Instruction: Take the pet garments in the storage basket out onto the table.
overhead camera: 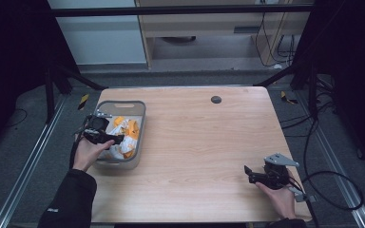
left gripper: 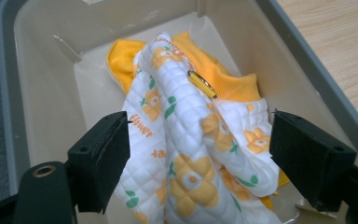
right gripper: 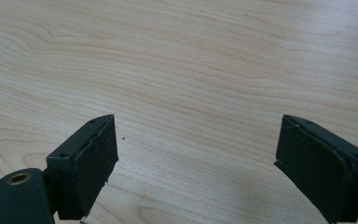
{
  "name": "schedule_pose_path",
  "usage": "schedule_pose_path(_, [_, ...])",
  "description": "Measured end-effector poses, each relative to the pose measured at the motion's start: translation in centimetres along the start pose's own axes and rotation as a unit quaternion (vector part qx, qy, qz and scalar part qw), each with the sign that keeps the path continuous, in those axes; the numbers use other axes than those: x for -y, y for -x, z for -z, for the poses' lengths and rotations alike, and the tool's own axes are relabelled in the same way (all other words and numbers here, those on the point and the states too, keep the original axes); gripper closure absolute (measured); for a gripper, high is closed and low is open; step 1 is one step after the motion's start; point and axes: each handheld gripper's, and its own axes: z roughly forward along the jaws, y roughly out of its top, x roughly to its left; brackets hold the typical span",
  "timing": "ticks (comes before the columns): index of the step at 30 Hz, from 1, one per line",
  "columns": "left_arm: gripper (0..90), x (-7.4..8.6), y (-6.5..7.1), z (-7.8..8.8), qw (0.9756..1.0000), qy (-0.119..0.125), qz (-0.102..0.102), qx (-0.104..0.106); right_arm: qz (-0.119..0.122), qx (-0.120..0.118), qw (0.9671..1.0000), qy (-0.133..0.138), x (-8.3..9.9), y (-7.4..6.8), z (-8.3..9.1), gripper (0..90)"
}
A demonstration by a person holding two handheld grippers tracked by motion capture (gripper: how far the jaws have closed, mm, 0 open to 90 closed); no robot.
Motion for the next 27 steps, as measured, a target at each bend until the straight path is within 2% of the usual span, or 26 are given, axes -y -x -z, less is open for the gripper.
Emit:
schedule_pose_path(3, [21.2, 0.0, 0.0, -0.4, 1.0, -0.009, 0.0, 0.001, -0.004, -0.003, 1.0, -0.002, 0.0, -0.1, 0.1, 12.6])
schedule_pose_path(14, [25.8, 0.0, 0.2, -1.8, 0.9991, -0.041, -0.007, 0.003, 0.003, -0.002, 1.0, -0.005, 0.0, 0.0, -0.1, 12.4])
schedule_pose_path(22, [35.2, 0.1, 0.1, -2.5, 0.9984, -0.056, -0.007, 0.004, 0.004, -0.002, 1.0, -0.008, 0.1, -0.1, -0.2, 12.4])
schedule_pose_path(27, [46.0, 0.1, 0.0, -2.7, 0.9975, -0.069, -0.007, 0.012, 0.006, -0.002, 0.9999, -0.008, 0.1, -0.1, -0.2, 12.4])
